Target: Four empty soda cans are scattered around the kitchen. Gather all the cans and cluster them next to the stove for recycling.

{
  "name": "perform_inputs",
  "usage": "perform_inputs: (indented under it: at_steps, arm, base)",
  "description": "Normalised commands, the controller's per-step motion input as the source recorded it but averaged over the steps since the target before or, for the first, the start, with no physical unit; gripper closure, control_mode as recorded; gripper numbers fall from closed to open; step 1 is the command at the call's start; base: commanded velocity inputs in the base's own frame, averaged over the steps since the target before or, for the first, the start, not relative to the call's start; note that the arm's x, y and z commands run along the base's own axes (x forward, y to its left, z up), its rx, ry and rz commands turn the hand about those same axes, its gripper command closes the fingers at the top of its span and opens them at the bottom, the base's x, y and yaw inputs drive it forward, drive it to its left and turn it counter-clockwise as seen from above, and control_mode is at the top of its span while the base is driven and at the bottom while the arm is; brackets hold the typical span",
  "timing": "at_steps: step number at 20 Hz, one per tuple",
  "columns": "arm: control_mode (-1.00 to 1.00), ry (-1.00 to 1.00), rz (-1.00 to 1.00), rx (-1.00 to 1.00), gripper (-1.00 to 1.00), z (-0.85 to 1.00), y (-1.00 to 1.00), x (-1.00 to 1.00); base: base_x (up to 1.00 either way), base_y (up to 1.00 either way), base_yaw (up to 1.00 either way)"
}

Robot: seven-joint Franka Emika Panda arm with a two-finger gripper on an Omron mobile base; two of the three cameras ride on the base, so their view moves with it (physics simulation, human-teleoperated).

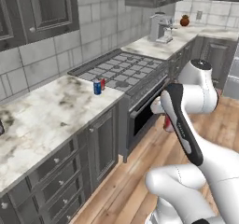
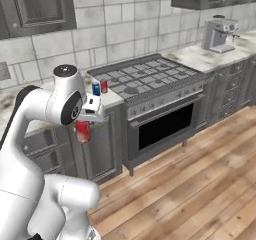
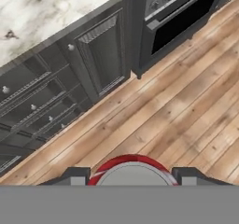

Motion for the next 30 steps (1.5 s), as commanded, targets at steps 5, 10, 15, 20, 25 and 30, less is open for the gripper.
perform_inputs:
  at_steps: [5,10,15,20,25,30]
  arm:
    - [1.00,0.00,0.00,0.00,1.00,0.00,0.00,0.00]
    - [1.00,0.00,0.00,0.00,1.00,0.00,0.00,0.00]
    - [1.00,0.00,0.00,0.00,1.00,0.00,0.00,0.00]
    - [1.00,0.00,0.00,0.00,1.00,0.00,0.00,0.00]
    - [1.00,0.00,0.00,0.00,1.00,0.00,0.00,0.00]
    - [1.00,0.00,0.00,0.00,1.00,0.00,0.00,0.00]
  base:
    - [0.65,-0.01,0.33]
    - [0.44,-0.25,0.31]
    - [0.42,-0.54,0.26]
    - [0.44,-0.38,0.35]
    - [0.26,-0.20,0.32]
    - [0.33,-0.54,0.38]
